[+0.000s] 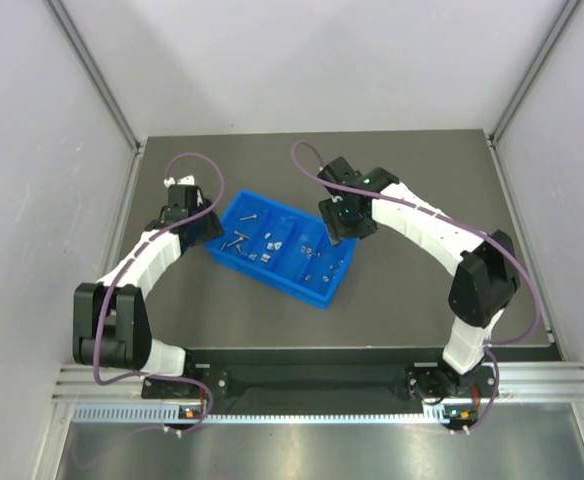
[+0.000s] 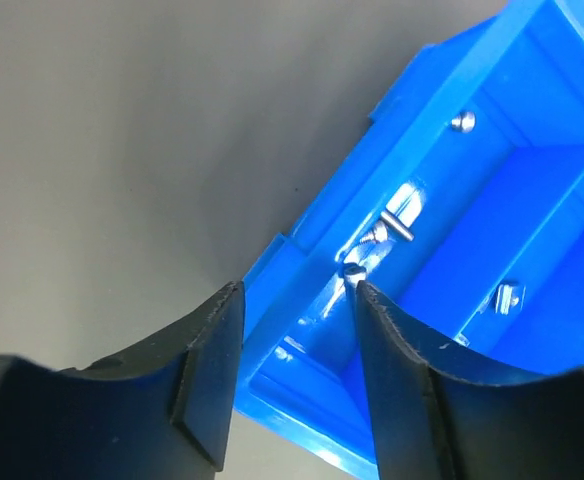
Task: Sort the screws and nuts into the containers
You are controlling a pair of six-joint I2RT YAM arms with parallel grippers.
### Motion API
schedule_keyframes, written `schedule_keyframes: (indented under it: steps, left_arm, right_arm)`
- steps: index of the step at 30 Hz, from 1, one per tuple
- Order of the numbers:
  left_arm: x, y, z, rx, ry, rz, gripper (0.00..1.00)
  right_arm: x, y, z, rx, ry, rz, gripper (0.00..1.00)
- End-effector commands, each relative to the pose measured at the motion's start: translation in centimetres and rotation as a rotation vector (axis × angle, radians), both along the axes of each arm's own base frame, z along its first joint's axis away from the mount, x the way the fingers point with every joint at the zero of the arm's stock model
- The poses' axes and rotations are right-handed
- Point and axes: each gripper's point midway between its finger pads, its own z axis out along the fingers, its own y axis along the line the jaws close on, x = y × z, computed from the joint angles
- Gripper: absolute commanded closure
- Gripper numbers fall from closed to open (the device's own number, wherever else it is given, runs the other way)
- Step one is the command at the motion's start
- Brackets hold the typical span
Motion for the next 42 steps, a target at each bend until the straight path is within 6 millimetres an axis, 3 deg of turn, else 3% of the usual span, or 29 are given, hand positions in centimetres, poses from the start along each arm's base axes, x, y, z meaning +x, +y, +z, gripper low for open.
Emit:
schedule_keyframes:
  steps: [1,5,15,19,22,25,29,37,42]
  left_arm:
    - [-0.5,-2.2,0.2,-0.091,-0.012,0.001,0.48]
    - [-2.1,-2.7,0.2,-0.04,0.02,0.056,0.58]
    - [-6.6,-2.0,1.4,-0.027,0.039,0.153,0.61]
    - [-7.7,-2.9,2.4,-0.048,0.027,0.083,0.61]
    - [-8.2,-3.1,2.3,-0.037,0.02,0.027,0.61]
    - [-7.7,-3.5,2.7,-0.031,0.011,-0.019,0.58]
    - [-6.0,-3.9,3.3,-0.021,-0.023,-0.051,0.46]
    - [-3.2,-3.8,3.6,0.018,-0.023,-0.108,0.41]
    - [-2.1,-4.0,3.7,0.017,-0.032,-0.137,0.37]
  right_arm:
    - [0.9,0.2,0.4,0.004,-0.007,-0.028,0.4]
    - [0.8,-0.1,-0.4,-0.025,0.011,-0.028,0.44]
    - [3.2,-1.5,-1.9,-0.116,0.001,-0.06,0.5]
    - [4.2,-0.5,-1.6,-0.085,-0.031,0.067,0.51]
    - [3.5,0.9,-2.3,-0.025,-0.024,0.249,0.52]
    - [3.6,0.9,-2.5,-0.03,-0.039,0.288,0.52]
    - [3.2,0.9,-3.1,-0.039,-0.032,0.356,0.52]
    - [1.7,-1.2,-6.7,-0.155,0.004,0.535,0.5]
    - [2.3,-1.8,-7.4,-0.206,-0.023,0.598,0.51]
